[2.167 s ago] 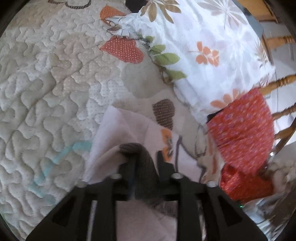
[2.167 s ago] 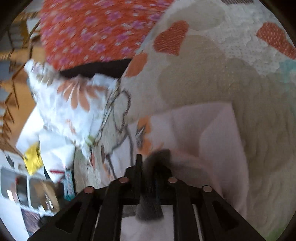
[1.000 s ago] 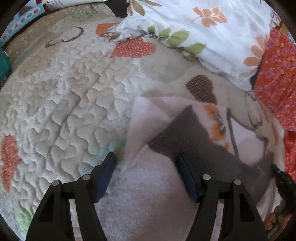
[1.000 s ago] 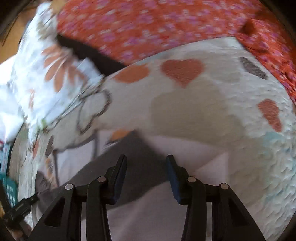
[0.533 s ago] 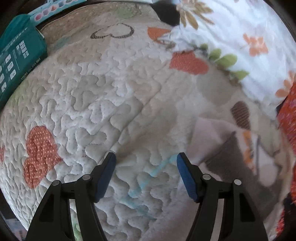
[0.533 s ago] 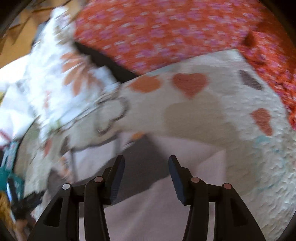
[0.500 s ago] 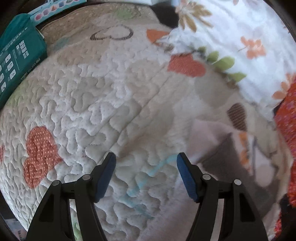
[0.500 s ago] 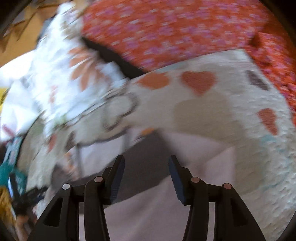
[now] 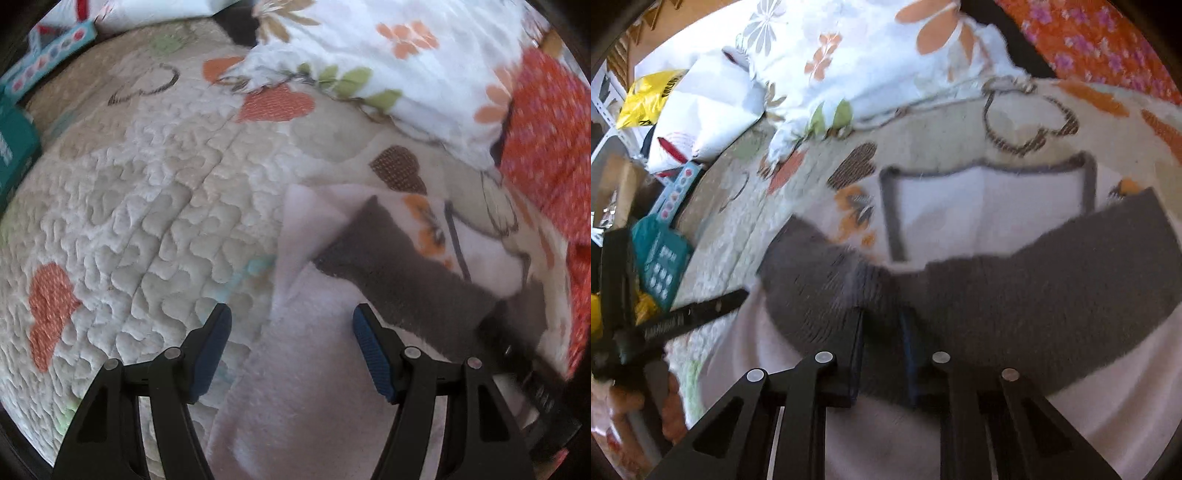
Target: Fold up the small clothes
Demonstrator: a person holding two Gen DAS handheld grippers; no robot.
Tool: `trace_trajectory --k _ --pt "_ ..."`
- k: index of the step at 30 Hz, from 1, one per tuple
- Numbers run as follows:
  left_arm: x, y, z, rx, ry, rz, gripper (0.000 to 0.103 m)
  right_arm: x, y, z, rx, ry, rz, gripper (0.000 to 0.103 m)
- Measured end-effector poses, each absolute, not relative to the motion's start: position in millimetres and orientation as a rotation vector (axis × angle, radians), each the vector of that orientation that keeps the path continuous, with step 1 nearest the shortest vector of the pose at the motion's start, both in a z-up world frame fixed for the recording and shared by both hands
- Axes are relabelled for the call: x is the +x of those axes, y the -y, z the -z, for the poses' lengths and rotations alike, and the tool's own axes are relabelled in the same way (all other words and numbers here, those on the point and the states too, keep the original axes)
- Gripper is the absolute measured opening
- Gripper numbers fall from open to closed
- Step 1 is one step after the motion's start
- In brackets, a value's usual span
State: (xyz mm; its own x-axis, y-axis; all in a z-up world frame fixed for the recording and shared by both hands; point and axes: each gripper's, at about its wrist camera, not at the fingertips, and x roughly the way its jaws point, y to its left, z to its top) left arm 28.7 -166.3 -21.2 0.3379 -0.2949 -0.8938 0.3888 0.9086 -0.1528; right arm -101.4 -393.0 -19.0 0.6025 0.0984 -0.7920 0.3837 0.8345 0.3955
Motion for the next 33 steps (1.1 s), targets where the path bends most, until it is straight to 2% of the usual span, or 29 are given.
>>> trace_trajectory --k 3,6,9,11,13,21,22,23,25,30,33 --pt "23 174 20 0.153 -1.100 0.449 0.067 -102 385 5 0.292 -0.925 0.439 0.018" --pt "16 178 18 0.187 -1.077 0.463 0.067 -117 401 0 0.325 -0.924 0.463 0.018" --pt "11 183 20 0.257 -1.054 0.474 0.069 -138 424 -15 0.388 -0.905 0.511 0.028" --pt "9 183 23 0.276 -1.048 0.476 0.072 -156 438 -27 0.420 -0.895 0.534 0.043" --pt "10 179 27 0.270 -1.060 0.480 0.076 -178 454 -35 0.467 -0.897 0.552 0.050" --pt "21 155 46 0.100 -1.179 0.482 0.083 -253 493 -17 0.643 -0.966 0.556 0.050" --pt "21 155 47 0.095 -1.181 0.478 0.083 -257 491 -12 0.657 -0.973 0.532 0.048" --pt "21 155 47 0.093 -1.182 0.473 0.083 -260 487 -7 0.652 -0.989 0.512 0.024" --pt "20 157 47 0.097 -1.177 0.463 0.084 -263 481 -5 0.619 -1.016 0.514 0.004" --pt "16 160 47 0.157 -1.143 0.430 0.089 -288 477 -6 0.469 -1.107 0.676 0.000" --pt "14 164 46 0.212 -1.116 0.417 0.091 -314 492 15 0.504 -1.197 0.755 0.001"
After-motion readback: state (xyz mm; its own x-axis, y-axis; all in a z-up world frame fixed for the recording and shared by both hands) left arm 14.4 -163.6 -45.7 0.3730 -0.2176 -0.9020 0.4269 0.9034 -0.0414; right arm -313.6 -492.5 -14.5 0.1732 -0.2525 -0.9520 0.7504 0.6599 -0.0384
